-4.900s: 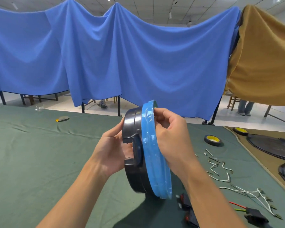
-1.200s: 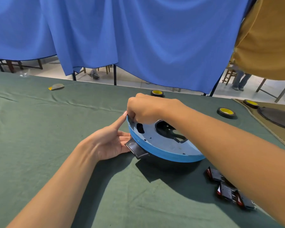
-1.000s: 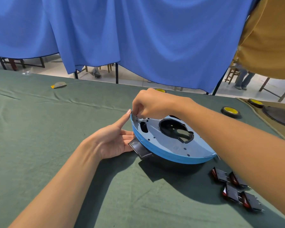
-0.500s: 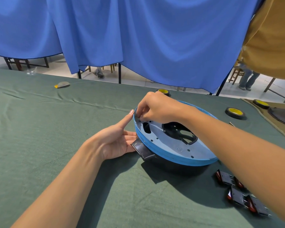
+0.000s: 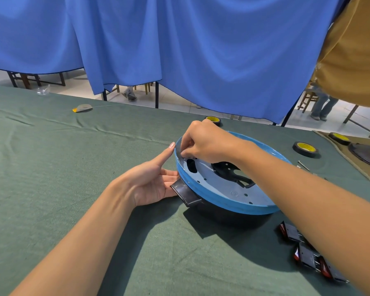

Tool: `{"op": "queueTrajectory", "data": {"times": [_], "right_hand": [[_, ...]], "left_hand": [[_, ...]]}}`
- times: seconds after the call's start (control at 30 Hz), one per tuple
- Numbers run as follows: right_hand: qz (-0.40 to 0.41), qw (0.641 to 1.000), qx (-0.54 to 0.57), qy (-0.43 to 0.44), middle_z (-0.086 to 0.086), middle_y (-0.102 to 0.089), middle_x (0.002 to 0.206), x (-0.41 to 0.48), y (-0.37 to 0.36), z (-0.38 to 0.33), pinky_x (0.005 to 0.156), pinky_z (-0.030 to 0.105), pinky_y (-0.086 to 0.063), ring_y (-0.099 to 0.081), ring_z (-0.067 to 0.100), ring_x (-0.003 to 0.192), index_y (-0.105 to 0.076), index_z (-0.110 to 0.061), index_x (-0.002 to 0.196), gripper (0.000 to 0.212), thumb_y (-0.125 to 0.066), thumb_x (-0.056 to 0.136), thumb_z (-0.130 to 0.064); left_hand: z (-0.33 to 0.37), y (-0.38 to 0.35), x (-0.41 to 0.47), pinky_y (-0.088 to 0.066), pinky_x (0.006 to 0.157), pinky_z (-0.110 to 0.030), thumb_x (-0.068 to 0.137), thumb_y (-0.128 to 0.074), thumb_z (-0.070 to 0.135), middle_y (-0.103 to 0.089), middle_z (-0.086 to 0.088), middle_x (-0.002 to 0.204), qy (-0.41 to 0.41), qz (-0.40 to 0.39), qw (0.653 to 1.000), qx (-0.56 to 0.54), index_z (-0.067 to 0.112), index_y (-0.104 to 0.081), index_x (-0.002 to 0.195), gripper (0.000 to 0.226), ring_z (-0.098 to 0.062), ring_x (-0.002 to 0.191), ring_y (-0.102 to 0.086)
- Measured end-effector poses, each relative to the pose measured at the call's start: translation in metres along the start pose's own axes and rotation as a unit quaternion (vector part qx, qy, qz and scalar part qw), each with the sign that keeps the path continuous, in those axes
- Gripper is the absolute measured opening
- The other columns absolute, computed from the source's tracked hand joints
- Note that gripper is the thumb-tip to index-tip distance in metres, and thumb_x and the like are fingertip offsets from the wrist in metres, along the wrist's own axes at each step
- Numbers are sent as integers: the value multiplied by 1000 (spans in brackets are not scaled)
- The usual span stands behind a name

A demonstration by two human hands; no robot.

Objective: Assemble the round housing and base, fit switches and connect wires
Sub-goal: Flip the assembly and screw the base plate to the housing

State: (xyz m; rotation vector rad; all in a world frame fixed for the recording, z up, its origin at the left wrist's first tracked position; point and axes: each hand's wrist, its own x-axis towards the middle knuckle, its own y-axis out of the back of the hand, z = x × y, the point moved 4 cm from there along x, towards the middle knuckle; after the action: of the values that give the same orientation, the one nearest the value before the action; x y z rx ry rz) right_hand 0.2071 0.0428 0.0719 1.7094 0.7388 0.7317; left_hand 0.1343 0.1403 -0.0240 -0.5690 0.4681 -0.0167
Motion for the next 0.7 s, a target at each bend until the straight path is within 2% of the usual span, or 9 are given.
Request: {"op": "queueTrajectory", "data": {"times": [0.1,0.17,0.27,0.37,0.43,0.5,0.6,0.7], "right_hand": [[-1,999,-40,1,6,-65,70,1,-3,-3,56,35,-47,-56,20,62,-74,-10,78,20,-66,89,-26],[-2,999,-47,-3,3,-63,68,1,-1,-2,53,31,-43,-54,18,61,-73,-12,77,21,-65,89,-27],[-17,999,-38,7,-2,-70,83,-1,3,0,66,29,-53,-63,15,79,-77,-17,93,11,-69,87,-23],[-21,1000,-5,17,-2,-72,92,-3,1,0,78,33,-56,-64,14,87,-76,-21,99,17,-70,86,-13],[-8,1000,-7,14,0,-71,92,-4,-3,0,79,37,-56,-63,16,86,-76,-20,96,13,-67,88,-15],[7,1000,-27,7,2,-68,87,-6,-6,-1,73,40,-56,-62,19,80,-74,-17,92,13,-64,91,-26],[24,999,-37,2,2,-68,84,-16,1,2,72,41,-54,-62,20,79,-73,-15,89,26,-59,94,-36],[63,998,-17,-16,-6,-66,88,-38,20,19,79,39,-53,-59,15,87,-73,-18,93,22,-58,93,-36]], "left_hand": [[0,0,0,-62,79,-40,78,-69,56,-59,-30,129,2,0,1000,1,-17,-47,133,94,-34,96,-67],[0,1,0,-61,80,-40,78,-69,57,-58,-30,131,1,2,1000,1,-17,-47,134,95,-34,97,-66],[0,2,2,-62,76,-39,76,-71,57,-64,-29,120,2,4,1000,2,-17,-48,131,95,-33,93,-68],[-1,2,3,-61,82,-40,72,-72,58,-66,-28,116,5,-3,1000,6,-17,-50,130,97,-34,95,-68],[0,2,2,-58,89,-42,71,-73,59,-61,-29,127,8,-11,1000,9,-16,-49,132,100,-35,105,-65],[0,1,0,-58,89,-42,68,-76,60,-59,-28,130,10,-17,1000,9,-16,-52,130,101,-35,104,-66],[1,0,0,-61,81,-39,64,-78,60,-66,-27,116,7,0,1000,27,-15,-54,127,101,-32,93,-69],[2,-1,1,-63,73,-39,64,-79,56,-69,-25,106,-2,39,998,42,-14,-54,126,97,-32,85,-71]]}}
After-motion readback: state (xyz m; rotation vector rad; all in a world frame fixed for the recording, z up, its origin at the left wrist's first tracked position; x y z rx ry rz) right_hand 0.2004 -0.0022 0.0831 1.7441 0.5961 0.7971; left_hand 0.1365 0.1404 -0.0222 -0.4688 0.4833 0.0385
